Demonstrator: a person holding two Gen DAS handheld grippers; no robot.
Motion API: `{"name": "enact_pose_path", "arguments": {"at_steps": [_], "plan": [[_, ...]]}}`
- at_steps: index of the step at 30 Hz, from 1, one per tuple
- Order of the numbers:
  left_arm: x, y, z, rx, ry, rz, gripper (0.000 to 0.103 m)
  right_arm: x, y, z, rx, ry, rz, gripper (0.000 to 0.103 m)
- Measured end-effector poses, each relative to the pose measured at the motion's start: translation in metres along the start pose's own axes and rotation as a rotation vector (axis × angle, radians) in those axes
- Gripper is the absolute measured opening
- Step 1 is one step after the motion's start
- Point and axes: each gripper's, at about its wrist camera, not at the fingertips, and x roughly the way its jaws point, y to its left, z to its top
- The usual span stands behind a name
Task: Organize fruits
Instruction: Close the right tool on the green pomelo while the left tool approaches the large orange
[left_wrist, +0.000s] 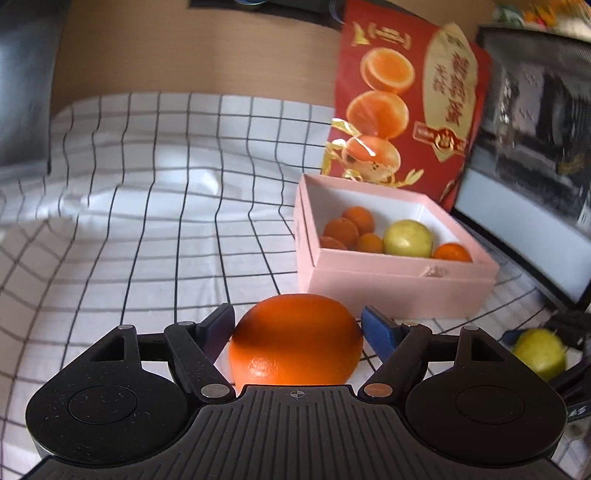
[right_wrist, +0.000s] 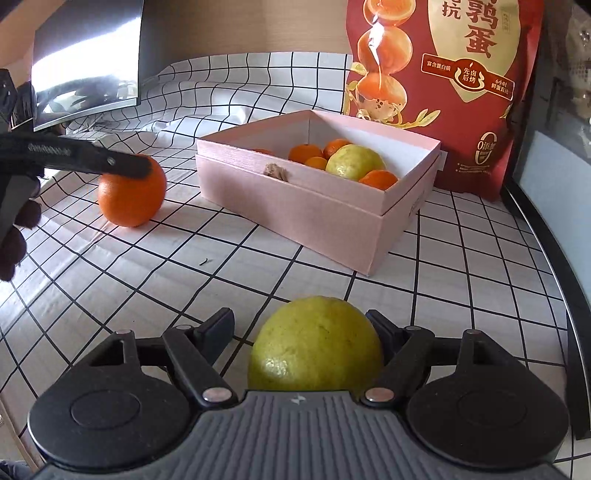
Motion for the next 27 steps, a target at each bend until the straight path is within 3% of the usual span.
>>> {"name": "enact_pose_path", "arguments": {"at_steps": [10,16,25,27], "plan": [[-0.012,-0.013,0.000,0.060,-0.008,-0.024,0.080,0.003,-0.002,0.001,0.012,0.019,0.018,0.086],[-0.011,0.000,-0.004,-0.011,0.001,0.010,0.080,0.005,0.003,0.004,0.012,0.063,0.026,0.099],[-0.025,-0.003,-0.007,-0.029,-0.018,-0.022,0.080,-0.005,0.008,-0.003,0.012,0.078,0.018,0.098],[-0.027,-0.006,-0.006,-0.030,-0.020,-0.033,0.080,-0.007,0.010,-0.003,0.028,0.061,0.003,0.088]]}}
